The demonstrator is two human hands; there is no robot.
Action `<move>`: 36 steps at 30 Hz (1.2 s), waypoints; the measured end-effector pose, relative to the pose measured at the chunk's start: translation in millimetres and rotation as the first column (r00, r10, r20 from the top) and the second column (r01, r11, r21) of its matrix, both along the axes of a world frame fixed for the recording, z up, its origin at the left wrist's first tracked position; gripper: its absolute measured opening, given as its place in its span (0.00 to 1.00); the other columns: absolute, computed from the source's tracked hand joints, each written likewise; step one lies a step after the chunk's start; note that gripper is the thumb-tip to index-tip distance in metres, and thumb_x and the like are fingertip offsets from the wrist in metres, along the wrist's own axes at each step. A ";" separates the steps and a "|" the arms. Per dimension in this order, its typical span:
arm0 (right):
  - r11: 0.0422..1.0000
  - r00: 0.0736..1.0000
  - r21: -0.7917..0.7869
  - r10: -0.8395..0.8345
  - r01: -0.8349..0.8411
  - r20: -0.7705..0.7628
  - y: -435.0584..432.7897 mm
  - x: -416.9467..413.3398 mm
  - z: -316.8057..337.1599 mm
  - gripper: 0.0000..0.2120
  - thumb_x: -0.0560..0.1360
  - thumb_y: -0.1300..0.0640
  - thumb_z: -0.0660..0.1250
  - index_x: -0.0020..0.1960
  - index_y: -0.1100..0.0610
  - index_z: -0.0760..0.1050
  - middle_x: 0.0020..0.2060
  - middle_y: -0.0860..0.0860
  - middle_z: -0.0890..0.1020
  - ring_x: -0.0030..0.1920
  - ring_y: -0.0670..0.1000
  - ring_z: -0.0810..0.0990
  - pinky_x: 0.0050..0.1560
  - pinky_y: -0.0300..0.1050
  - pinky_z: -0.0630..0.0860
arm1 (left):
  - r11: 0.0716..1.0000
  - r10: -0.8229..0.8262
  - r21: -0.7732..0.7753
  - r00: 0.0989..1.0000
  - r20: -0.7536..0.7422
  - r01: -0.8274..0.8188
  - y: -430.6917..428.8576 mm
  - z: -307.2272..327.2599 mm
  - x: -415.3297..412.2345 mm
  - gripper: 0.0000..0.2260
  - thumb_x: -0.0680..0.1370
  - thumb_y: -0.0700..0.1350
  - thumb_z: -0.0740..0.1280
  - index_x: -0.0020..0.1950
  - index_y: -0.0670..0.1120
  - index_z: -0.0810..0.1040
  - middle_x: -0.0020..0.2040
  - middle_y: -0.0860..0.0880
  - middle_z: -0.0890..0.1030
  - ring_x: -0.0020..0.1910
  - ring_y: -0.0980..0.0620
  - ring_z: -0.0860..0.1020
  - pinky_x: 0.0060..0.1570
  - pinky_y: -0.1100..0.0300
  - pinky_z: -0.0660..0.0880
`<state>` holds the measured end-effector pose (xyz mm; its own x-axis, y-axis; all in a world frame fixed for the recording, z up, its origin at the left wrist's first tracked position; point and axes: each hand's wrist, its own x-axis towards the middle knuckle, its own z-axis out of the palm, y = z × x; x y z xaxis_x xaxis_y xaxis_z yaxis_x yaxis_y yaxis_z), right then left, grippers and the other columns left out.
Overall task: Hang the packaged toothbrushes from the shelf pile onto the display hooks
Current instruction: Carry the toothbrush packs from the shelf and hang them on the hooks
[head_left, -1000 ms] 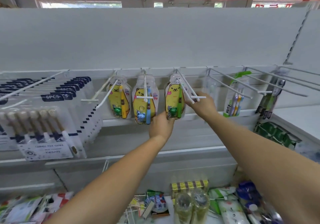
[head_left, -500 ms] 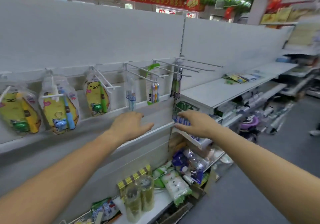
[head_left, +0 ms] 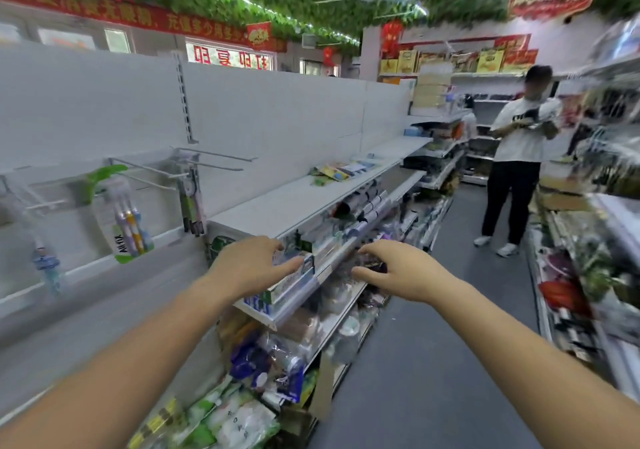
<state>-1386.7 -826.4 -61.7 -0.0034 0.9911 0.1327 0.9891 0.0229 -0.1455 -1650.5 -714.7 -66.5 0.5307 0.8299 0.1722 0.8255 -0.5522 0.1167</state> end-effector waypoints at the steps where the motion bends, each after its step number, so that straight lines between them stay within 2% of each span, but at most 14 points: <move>1: 1.000 1.000 0.012 -0.009 0.009 0.003 -1.2 18.5 1.3 0.30 0.79 0.32 0.57 0.73 0.48 0.70 0.66 0.45 0.77 0.64 0.49 0.77 0.55 0.46 0.74 | 1.000 0.005 -0.007 1.000 0.008 -0.005 2.2 1.5 17.4 0.37 0.76 0.76 0.52 0.71 0.52 0.76 0.67 0.51 0.80 0.63 0.50 0.78 0.60 0.51 0.77; 3: 0.999 0.999 0.025 -0.046 0.046 -0.008 -3.5 52.1 3.5 0.30 0.78 0.31 0.56 0.74 0.47 0.68 0.65 0.45 0.77 0.64 0.50 0.77 0.57 0.47 0.75 | 1.000 0.012 0.002 1.000 0.019 -0.012 5.3 4.4 48.0 0.35 0.77 0.75 0.52 0.72 0.53 0.75 0.69 0.53 0.78 0.64 0.51 0.78 0.59 0.53 0.77; 6: 0.996 0.997 0.028 -0.079 0.080 -0.025 -2.7 95.0 3.6 0.35 0.75 0.27 0.53 0.73 0.46 0.70 0.64 0.45 0.78 0.62 0.47 0.77 0.59 0.47 0.76 | 1.000 0.009 0.002 0.999 0.047 -0.009 12.5 2.3 85.3 0.34 0.76 0.76 0.51 0.66 0.54 0.78 0.63 0.54 0.81 0.57 0.52 0.80 0.55 0.53 0.78; 8: 0.995 0.995 0.039 -0.090 0.092 -0.044 4.2 118.6 2.9 0.41 0.70 0.22 0.48 0.72 0.45 0.71 0.64 0.43 0.78 0.62 0.47 0.77 0.60 0.46 0.75 | 1.000 -0.002 -0.021 1.000 0.014 0.003 20.8 -2.2 106.6 0.34 0.76 0.76 0.52 0.69 0.54 0.77 0.66 0.54 0.80 0.61 0.52 0.79 0.56 0.54 0.77; 11: 0.992 0.992 0.050 -0.110 0.113 -0.063 25.3 147.1 -2.7 0.37 0.71 0.23 0.50 0.70 0.44 0.71 0.64 0.42 0.78 0.63 0.47 0.76 0.61 0.46 0.74 | 0.999 -0.003 -0.040 0.998 -0.057 0.000 44.2 -11.0 131.1 0.37 0.77 0.76 0.51 0.74 0.53 0.73 0.70 0.54 0.78 0.66 0.52 0.77 0.58 0.54 0.77; 13: 0.993 0.992 0.034 -0.111 0.113 -0.061 45.3 160.2 -7.8 0.34 0.74 0.25 0.53 0.70 0.44 0.71 0.64 0.42 0.78 0.62 0.47 0.77 0.61 0.46 0.74 | 0.999 0.012 -0.050 0.996 -0.084 -0.016 68.5 -17.4 144.2 0.37 0.76 0.76 0.51 0.72 0.54 0.75 0.67 0.54 0.80 0.62 0.52 0.79 0.52 0.55 0.78; 15: 0.994 0.992 0.010 -0.106 0.107 -0.061 68.4 173.5 -12.5 0.36 0.72 0.24 0.51 0.70 0.44 0.72 0.63 0.43 0.79 0.62 0.47 0.77 0.60 0.46 0.75 | 0.998 0.016 -0.056 0.996 -0.091 -0.021 95.0 -24.5 159.4 0.37 0.74 0.78 0.50 0.66 0.53 0.79 0.60 0.54 0.82 0.54 0.52 0.81 0.48 0.55 0.79; 19: 0.992 0.991 -0.002 -0.126 0.126 -0.040 127.1 204.1 -12.0 0.33 0.74 0.26 0.54 0.68 0.45 0.73 0.62 0.44 0.80 0.61 0.48 0.78 0.60 0.48 0.76 | 0.997 0.040 -0.056 0.996 -0.081 -0.044 155.8 -32.4 196.1 0.37 0.75 0.77 0.51 0.70 0.53 0.77 0.63 0.53 0.82 0.60 0.50 0.80 0.55 0.54 0.78; 23: 0.989 0.990 -0.045 -0.141 0.140 -0.021 196.8 235.4 -12.6 0.39 0.71 0.23 0.50 0.71 0.46 0.72 0.65 0.44 0.78 0.62 0.48 0.77 0.61 0.48 0.76 | 0.996 0.037 -0.075 0.998 -0.043 -0.040 226.6 -39.7 230.6 0.35 0.75 0.77 0.50 0.59 0.51 0.78 0.56 0.52 0.82 0.53 0.50 0.80 0.47 0.54 0.75; 25: 0.986 0.988 -0.064 -0.156 0.155 -0.011 229.2 253.2 -10.8 0.36 0.74 0.25 0.53 0.72 0.46 0.71 0.65 0.45 0.79 0.62 0.48 0.78 0.61 0.48 0.76 | 0.995 0.038 -0.088 0.999 -0.032 -0.041 260.6 -39.3 247.7 0.41 0.73 0.79 0.47 0.63 0.50 0.78 0.59 0.51 0.82 0.56 0.50 0.80 0.51 0.54 0.77; 27: 0.984 0.985 -0.055 -0.172 0.170 -0.027 259.5 270.5 -4.4 0.43 0.69 0.22 0.47 0.72 0.47 0.71 0.65 0.45 0.79 0.62 0.49 0.78 0.61 0.47 0.76 | 0.996 0.049 -0.071 0.999 -0.016 -0.050 292.2 -35.5 264.8 0.44 0.71 0.81 0.44 0.67 0.51 0.77 0.63 0.51 0.82 0.59 0.50 0.80 0.53 0.54 0.78; 29: 0.985 0.986 -0.050 -0.164 0.163 -0.027 287.8 286.0 -1.2 0.48 0.64 0.21 0.44 0.73 0.48 0.71 0.65 0.46 0.78 0.63 0.49 0.77 0.61 0.47 0.75 | 0.996 0.058 -0.062 0.998 -0.007 -0.058 320.5 -33.7 282.1 0.40 0.74 0.78 0.48 0.72 0.52 0.74 0.67 0.52 0.80 0.63 0.50 0.79 0.56 0.54 0.77; 32: 0.988 0.989 -0.062 -0.146 0.144 -0.032 330.8 314.0 -7.6 0.43 0.70 0.23 0.49 0.74 0.49 0.70 0.67 0.46 0.78 0.65 0.49 0.77 0.62 0.47 0.75 | 0.996 0.057 -0.076 0.998 -0.004 -0.057 357.4 -36.0 308.1 0.38 0.76 0.76 0.50 0.75 0.52 0.72 0.70 0.53 0.77 0.67 0.50 0.76 0.60 0.53 0.75; 36: 0.991 0.992 -0.073 -0.120 0.116 -0.050 390.0 365.3 -20.4 0.43 0.70 0.23 0.50 0.75 0.48 0.69 0.69 0.45 0.76 0.66 0.48 0.76 0.64 0.48 0.75 | 0.992 0.095 -0.084 0.995 -0.014 -0.095 404.6 -39.8 349.3 0.37 0.77 0.75 0.50 0.75 0.53 0.72 0.70 0.52 0.77 0.66 0.50 0.76 0.60 0.53 0.76</move>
